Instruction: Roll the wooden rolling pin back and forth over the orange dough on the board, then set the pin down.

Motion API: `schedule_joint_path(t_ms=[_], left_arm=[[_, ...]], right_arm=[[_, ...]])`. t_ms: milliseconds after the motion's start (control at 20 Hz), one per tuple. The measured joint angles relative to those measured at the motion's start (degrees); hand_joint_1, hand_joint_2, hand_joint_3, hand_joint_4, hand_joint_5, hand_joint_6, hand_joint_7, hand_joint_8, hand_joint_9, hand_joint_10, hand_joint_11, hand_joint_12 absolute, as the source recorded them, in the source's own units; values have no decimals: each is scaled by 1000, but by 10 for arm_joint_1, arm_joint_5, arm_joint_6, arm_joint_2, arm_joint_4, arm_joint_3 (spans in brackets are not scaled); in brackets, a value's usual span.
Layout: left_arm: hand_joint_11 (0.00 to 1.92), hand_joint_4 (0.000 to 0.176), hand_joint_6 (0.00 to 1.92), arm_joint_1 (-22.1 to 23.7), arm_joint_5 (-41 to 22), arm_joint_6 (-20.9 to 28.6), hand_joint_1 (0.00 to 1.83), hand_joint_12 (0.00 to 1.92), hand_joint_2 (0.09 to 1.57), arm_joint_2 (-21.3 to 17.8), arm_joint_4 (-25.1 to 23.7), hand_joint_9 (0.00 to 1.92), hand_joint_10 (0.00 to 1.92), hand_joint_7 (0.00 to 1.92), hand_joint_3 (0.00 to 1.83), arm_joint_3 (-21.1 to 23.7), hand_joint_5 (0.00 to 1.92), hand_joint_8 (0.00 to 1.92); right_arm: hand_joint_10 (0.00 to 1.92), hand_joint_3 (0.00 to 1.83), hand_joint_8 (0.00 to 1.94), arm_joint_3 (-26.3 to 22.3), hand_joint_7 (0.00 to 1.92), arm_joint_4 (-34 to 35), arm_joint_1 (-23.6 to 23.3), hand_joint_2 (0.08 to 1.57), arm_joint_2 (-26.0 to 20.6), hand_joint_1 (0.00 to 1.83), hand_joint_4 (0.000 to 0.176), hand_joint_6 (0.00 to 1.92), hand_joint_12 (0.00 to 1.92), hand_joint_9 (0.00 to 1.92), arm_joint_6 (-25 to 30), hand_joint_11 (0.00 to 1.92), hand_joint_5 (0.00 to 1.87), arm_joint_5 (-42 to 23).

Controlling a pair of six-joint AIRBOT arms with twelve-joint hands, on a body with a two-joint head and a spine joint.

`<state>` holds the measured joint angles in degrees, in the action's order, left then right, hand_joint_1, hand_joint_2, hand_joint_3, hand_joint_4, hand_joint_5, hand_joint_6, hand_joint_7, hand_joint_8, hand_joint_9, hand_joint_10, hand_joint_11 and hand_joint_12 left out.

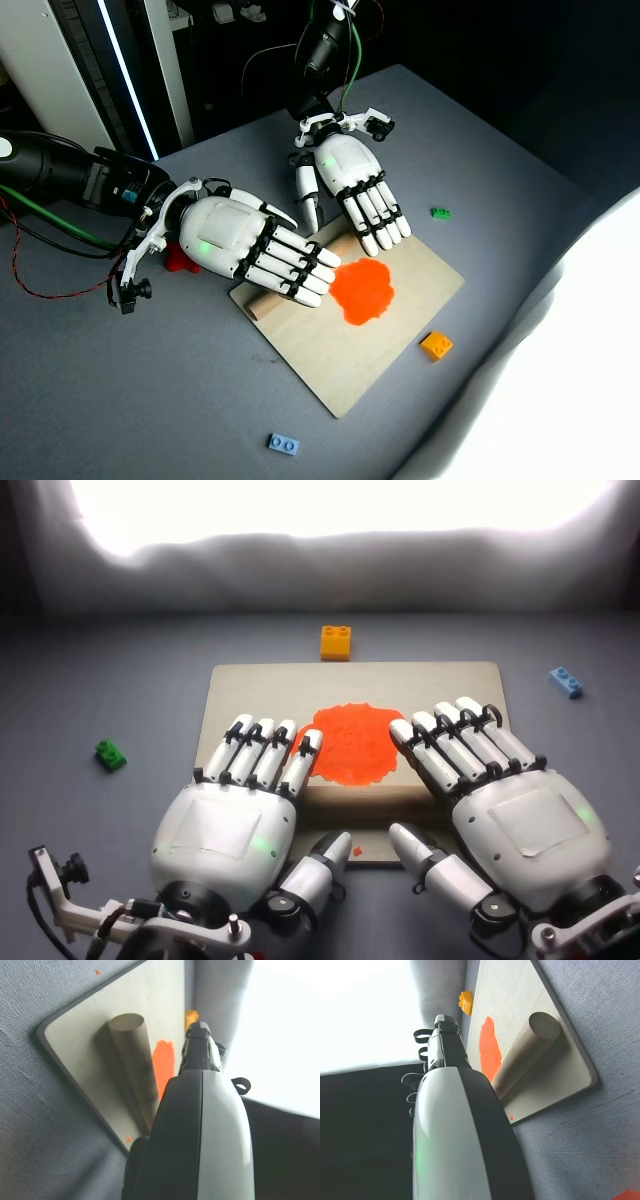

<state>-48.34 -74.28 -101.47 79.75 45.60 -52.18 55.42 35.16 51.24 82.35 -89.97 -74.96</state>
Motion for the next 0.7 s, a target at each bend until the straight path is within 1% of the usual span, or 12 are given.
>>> schedule_joint_path(t_ms=[300,400,450,700], left_arm=[[0,0,0,-2,1,3,0,0,1445,8,-1,0,0,0,20,-9,17,0],[0,0,2,-2,1,7,0,0,1448,8,0,0,0,0,20,-15,5,0],[0,0,4,-2,0,9,0,0,1452,8,0,0,0,0,21,-17,9,0],[0,0,0,-2,1,12,0,0,1457,8,0,0,0,0,20,-24,0,0]], right_arm=[[1,9,2,28,87,-3,-21,1556,20,0,0,3,0,34,0,0,94,14],[6,9,6,32,100,7,-21,1558,25,0,0,15,3,45,0,6,124,21],[6,11,4,35,95,10,-21,1563,26,0,0,8,4,45,0,9,110,24],[9,6,9,63,122,10,-23,1559,42,0,0,15,21,62,0,38,138,28]])
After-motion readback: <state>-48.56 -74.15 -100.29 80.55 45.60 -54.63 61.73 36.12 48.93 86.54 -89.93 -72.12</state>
